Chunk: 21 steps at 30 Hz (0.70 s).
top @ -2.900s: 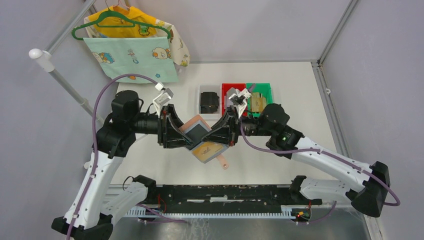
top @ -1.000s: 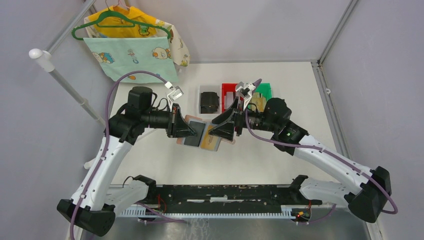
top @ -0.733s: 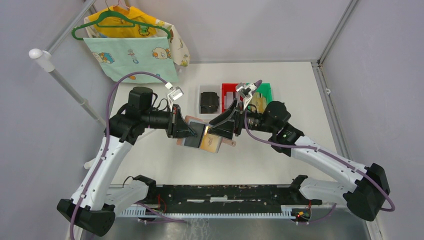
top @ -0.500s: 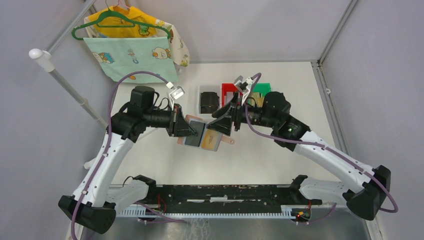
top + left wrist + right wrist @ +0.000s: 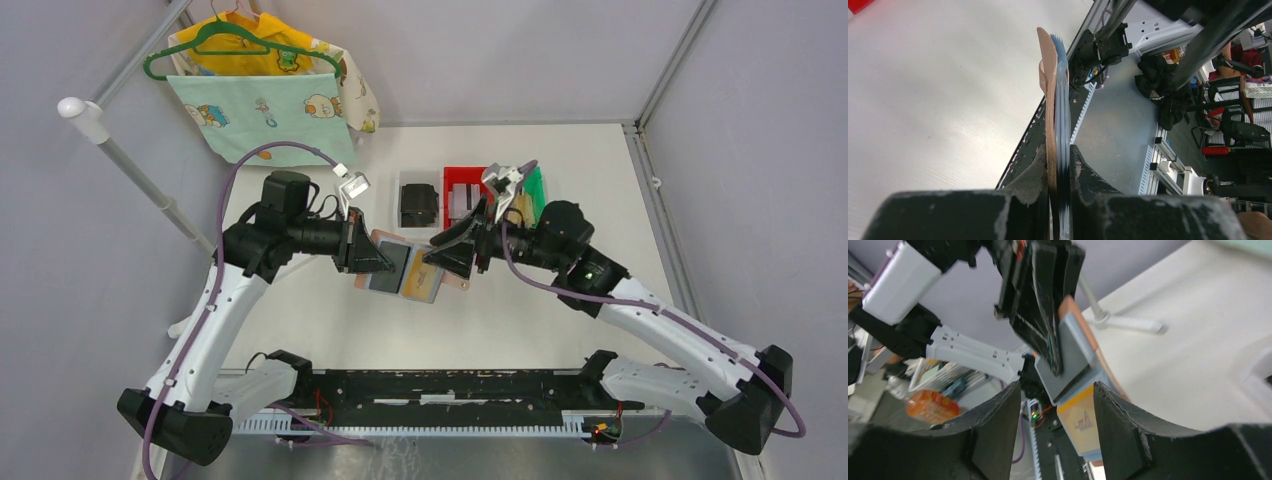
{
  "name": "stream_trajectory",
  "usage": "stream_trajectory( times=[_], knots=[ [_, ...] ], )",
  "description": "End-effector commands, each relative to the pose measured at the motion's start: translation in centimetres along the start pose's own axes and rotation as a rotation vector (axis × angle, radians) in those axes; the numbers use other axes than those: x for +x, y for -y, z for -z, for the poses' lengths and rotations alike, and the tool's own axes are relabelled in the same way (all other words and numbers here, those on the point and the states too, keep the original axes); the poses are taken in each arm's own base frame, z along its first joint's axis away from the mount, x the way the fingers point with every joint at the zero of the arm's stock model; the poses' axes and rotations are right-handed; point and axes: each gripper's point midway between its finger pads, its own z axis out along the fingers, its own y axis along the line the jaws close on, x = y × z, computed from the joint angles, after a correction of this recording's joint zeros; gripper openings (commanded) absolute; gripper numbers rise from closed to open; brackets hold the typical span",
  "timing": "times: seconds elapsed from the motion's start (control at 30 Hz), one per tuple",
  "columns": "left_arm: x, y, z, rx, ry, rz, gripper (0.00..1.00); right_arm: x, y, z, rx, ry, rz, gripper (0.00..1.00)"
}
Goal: Take the credit cards out of the card holder
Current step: Remove the credit card from the card holder.
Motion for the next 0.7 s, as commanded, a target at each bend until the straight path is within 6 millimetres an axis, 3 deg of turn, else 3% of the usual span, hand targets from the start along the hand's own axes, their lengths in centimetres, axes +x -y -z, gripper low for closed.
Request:
stream_trajectory(
  times=[0.0, 0.37, 0.57, 0.67],
  knots=[
    [-2.0, 1.1, 0.5, 0.018, 0.055, -0.090, 0.02, 1.5, -2.8, -0.8, -0.172, 0.011, -0.126, 0.60],
    [-2.8, 2.2, 0.9, 0.045, 0.073, -0.095, 0.02, 5.0, -2.1, -2.6, -0.196, -0.031, -0.233, 0.58],
    [-2.5, 4.0, 1.2, 0.144, 0.054, -0.088, 0.02, 5.4, -0.5, -3.2, -0.124, -0.025, -0.244, 0.57],
    [-2.4, 4.8, 1.3, 0.189, 0.043, -0.086, 0.02, 4.8, -0.7, -3.4, -0.137, 0.012, -0.265, 0.53]
  ],
)
